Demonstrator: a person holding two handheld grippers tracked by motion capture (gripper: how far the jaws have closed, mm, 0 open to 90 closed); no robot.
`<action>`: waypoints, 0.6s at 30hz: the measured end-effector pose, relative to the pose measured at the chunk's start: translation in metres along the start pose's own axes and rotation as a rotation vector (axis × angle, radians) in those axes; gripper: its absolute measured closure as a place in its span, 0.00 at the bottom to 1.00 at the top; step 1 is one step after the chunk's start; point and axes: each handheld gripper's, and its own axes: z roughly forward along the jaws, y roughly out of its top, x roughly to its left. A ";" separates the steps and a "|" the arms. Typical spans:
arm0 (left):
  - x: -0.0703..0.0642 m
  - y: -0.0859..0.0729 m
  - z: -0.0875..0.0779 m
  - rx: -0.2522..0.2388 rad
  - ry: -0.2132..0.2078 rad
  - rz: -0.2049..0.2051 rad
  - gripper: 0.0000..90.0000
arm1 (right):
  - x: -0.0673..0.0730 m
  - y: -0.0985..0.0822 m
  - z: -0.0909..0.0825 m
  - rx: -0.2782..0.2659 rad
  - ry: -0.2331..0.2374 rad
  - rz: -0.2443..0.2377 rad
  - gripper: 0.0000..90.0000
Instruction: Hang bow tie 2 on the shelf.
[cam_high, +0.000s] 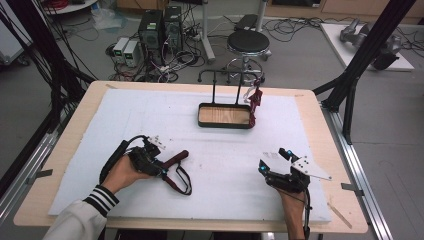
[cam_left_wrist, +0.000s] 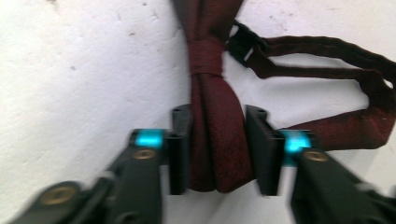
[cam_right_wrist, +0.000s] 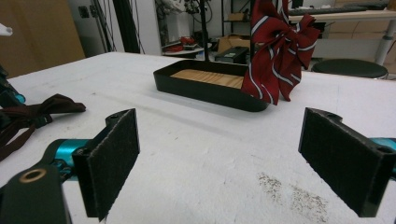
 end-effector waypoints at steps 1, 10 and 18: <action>0.000 0.000 0.000 -0.001 0.004 0.000 0.77 | 0.000 -0.001 0.000 -0.002 -0.001 -0.003 0.13; -0.002 -0.001 -0.003 -0.033 0.021 -0.005 0.83 | -0.001 -0.002 0.000 -0.004 -0.005 -0.003 0.13; -0.001 -0.001 -0.013 -0.122 0.019 0.002 0.84 | 0.000 -0.002 -0.001 -0.009 -0.009 -0.006 0.13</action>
